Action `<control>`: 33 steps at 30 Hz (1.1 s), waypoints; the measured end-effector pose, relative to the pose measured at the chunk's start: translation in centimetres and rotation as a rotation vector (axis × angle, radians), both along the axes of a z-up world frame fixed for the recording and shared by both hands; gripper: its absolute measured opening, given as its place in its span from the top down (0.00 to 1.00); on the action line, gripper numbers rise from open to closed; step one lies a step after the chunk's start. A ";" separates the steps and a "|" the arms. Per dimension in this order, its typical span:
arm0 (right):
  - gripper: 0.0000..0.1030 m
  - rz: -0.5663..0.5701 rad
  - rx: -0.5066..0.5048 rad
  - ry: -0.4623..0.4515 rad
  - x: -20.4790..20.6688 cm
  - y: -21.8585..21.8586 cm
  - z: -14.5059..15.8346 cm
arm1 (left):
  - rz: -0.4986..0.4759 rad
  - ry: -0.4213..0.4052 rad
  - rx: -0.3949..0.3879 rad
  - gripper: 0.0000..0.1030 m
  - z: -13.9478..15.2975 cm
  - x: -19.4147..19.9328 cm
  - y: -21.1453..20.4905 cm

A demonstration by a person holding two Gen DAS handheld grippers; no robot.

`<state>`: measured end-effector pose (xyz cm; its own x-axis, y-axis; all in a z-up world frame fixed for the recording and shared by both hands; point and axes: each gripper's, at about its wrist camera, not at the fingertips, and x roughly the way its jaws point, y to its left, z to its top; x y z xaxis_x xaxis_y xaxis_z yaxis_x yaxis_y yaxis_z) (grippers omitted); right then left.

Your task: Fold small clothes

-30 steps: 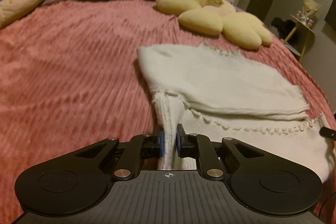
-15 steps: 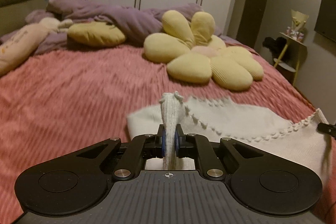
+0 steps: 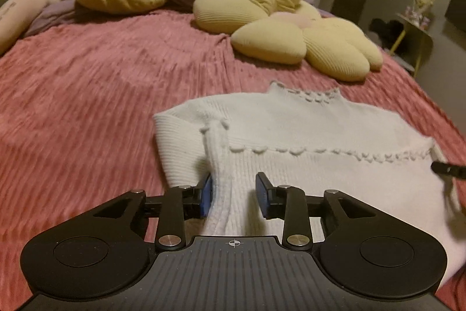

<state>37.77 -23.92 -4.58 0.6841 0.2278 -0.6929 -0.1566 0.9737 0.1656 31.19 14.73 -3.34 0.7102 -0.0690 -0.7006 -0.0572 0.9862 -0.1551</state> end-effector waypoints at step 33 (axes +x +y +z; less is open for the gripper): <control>0.92 -0.109 -0.303 -0.190 10.2 6.3 -2.3 | 0.237 -0.014 0.257 0.57 -3.4 10.6 -0.5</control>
<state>47.99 -17.61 -6.91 0.8157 -0.0493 -0.5763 -0.0494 0.9868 -0.1542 41.82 14.23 -6.75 0.6954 0.2760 -0.6635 -0.2886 0.9528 0.0938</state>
